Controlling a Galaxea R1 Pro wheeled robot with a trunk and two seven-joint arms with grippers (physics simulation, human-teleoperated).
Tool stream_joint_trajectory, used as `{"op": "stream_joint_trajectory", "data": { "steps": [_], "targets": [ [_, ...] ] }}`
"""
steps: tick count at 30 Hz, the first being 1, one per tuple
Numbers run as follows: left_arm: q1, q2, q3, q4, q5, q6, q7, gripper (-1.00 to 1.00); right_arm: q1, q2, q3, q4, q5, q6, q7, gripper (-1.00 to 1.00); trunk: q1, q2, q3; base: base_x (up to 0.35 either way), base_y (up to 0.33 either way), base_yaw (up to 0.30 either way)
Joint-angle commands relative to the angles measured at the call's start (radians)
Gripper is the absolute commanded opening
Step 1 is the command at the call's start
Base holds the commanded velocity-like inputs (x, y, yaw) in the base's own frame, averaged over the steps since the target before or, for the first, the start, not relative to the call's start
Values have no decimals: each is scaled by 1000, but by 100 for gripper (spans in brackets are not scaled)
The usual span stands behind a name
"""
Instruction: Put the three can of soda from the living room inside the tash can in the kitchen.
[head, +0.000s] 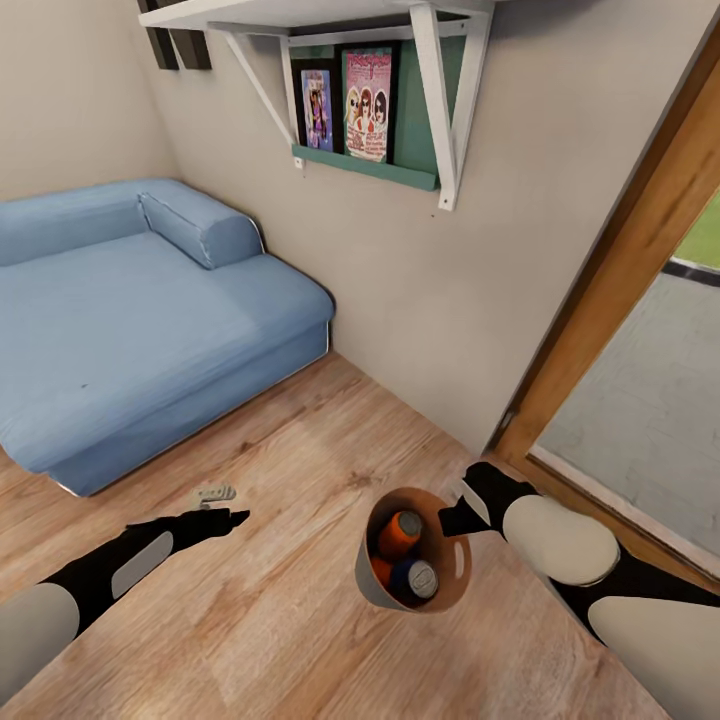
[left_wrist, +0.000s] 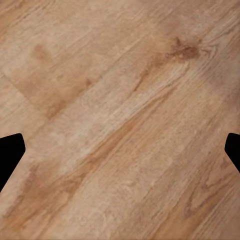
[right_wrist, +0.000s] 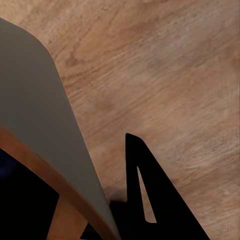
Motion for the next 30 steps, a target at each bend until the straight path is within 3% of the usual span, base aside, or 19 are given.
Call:
{"op": "stream_joint_trajectory", "data": {
  "steps": [1,4,10,30],
  "targets": [
    [0,0,0,0,0,0,0,100,0,0,-16,1,-18,1,5,-100,4,-7,-3,0,0,0],
    [0,0,0,1,1,-1,0,100,0,0,-16,1,-18,0,6,-100,15,-28,-13,0,0,0],
    [22,0,0,0,2,-7,1,100,1,2,-16,4,-18,1,6,-100,15,-28,-13,0,0,0],
    [41,-15,0,1,1,-60,40,100,29,-1,-15,4,-13,3,3,-100,92,-168,-75,0,0,0]
  ]
}}
